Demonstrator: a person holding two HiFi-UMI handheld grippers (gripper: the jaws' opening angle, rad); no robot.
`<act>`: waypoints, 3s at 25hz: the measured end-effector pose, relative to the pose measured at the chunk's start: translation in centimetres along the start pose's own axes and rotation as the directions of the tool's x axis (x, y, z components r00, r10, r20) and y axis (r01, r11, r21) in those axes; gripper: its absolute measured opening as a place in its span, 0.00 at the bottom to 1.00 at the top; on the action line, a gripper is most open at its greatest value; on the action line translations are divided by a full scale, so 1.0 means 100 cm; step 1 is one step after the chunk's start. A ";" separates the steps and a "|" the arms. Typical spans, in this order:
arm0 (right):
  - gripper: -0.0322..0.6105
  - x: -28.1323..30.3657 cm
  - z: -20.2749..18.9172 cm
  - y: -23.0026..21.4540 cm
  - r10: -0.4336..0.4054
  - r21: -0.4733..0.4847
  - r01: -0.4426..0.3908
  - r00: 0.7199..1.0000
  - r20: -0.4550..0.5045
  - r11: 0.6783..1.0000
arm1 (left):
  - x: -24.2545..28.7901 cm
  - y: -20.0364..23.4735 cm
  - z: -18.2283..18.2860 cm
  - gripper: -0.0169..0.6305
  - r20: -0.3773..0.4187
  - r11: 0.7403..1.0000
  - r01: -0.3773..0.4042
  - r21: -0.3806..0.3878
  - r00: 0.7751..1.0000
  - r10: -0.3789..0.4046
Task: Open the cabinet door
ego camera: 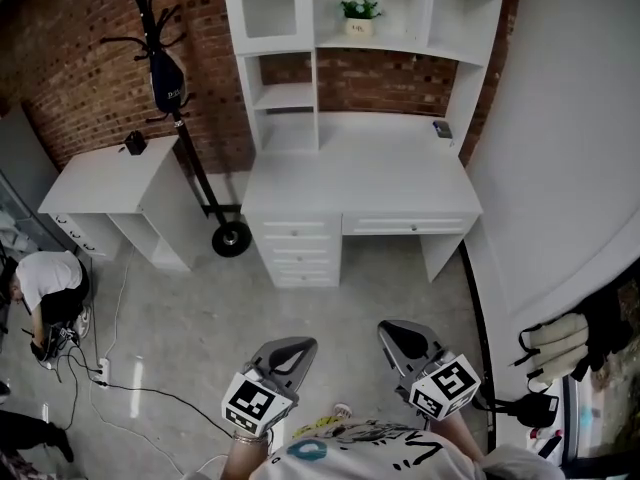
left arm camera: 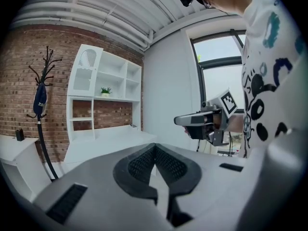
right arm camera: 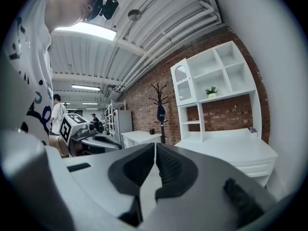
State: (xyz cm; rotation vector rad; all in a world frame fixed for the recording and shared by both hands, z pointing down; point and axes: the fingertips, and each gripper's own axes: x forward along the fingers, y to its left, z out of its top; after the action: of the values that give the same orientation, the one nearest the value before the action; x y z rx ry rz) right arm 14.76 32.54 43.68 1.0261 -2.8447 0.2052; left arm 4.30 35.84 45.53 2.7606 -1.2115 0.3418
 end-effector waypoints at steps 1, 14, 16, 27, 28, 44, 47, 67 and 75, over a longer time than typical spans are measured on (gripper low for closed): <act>0.10 0.003 0.001 -0.005 0.004 -0.005 -0.004 1.000 0.006 1.000 | 0.003 0.002 0.001 0.05 0.002 1.000 -0.006 0.003 1.000 0.006; 0.10 0.041 -0.003 -0.017 0.053 0.005 -0.053 0.998 -0.018 0.999 | 0.000 0.040 -0.016 0.05 -0.028 0.994 -0.092 -0.054 0.995 0.091; 0.10 0.050 -0.001 -0.016 0.054 0.008 -0.054 0.998 -0.014 0.998 | 0.004 0.048 -0.014 0.05 -0.025 0.996 -0.079 -0.049 0.997 0.078; 0.10 0.115 0.025 -0.019 0.031 0.002 -0.031 1.000 -0.004 1.000 | 0.018 0.121 0.013 0.05 0.015 1.000 -0.030 -0.002 0.999 0.030; 0.10 0.121 0.027 -0.019 0.031 0.002 -0.031 1.000 0.000 1.000 | 0.019 0.127 0.013 0.05 0.017 1.000 -0.026 -0.001 1.000 0.026; 0.10 0.183 0.030 -0.026 -0.032 0.020 0.032 0.999 -0.007 0.999 | 0.033 0.188 0.006 0.05 0.002 0.998 0.055 0.000 0.998 -0.055; 0.10 0.185 0.029 -0.032 -0.040 0.020 0.040 0.999 -0.013 0.999 | 0.040 0.194 0.008 0.05 0.016 0.999 0.053 -0.002 0.998 -0.053; 0.10 0.245 0.049 -0.154 -0.004 -0.019 0.003 1.000 -0.016 1.000 | 0.154 0.253 0.036 0.05 0.004 0.999 0.027 0.023 1.000 -0.027; 0.10 0.262 0.063 -0.199 0.041 -0.016 -0.041 0.999 -0.008 0.999 | 0.200 0.271 0.057 0.05 0.016 1.000 -0.001 0.016 1.000 0.001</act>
State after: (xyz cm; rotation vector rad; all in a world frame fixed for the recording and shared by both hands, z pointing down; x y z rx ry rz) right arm 7.05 -0.05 43.18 0.9625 -2.8579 0.1881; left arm -1.61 2.18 45.22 2.7820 -1.2187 0.3312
